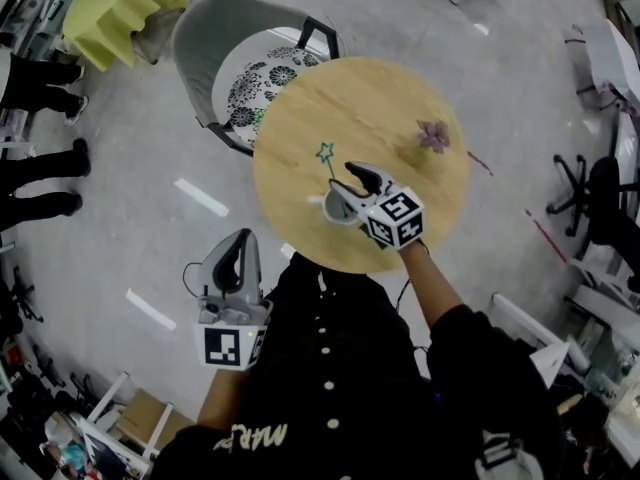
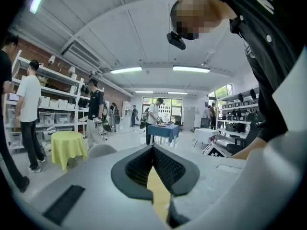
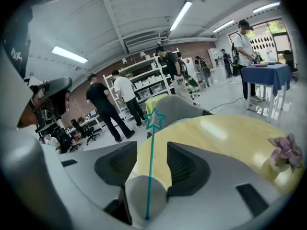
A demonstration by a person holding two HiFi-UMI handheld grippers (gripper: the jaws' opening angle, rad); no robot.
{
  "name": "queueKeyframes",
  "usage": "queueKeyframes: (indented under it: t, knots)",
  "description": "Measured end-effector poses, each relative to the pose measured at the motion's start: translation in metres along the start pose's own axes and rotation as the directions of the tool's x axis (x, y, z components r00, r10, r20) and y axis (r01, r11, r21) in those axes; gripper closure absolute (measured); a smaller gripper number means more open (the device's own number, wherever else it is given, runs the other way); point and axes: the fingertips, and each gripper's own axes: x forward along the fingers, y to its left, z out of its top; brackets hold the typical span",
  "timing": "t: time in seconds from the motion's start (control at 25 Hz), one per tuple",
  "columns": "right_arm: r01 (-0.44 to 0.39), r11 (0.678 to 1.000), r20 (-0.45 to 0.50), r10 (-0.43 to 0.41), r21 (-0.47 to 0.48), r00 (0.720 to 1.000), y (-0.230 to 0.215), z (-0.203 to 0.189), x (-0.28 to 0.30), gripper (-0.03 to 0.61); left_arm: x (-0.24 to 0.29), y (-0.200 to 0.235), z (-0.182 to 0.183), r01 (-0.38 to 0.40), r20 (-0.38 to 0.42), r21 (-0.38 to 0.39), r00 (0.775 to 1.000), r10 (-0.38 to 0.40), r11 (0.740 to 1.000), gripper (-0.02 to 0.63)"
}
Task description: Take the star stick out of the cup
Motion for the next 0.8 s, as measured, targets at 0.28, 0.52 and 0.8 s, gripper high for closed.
queueKeyframes:
  t: [0.28, 0.52, 0.8]
  knots:
    - [0.005, 1.0, -0.074, -0.006, -0.014, 0.997, -0.005, -0.015, 0.022, 0.442, 0.002, 0.002, -0.013, -0.005, -0.022, -0.008, 1.0, 0.004, 1.0, 0.615]
    - [0.013, 0.999, -0.103, -0.016, -0.034, 0.995, -0.005, -0.02, 0.028, 0.497, -0.001, 0.004, -0.017, -0.021, -0.036, -0.016, 0.999, 0.02, 1.0, 0.615]
    - [-0.008, 0.999, -0.103, 0.004, -0.032, 0.995, -0.002, -0.019, 0.027, 0.569, -0.004, 0.008, -0.016, -0.039, -0.039, -0.013, 0.998, 0.039, 0.999, 0.615]
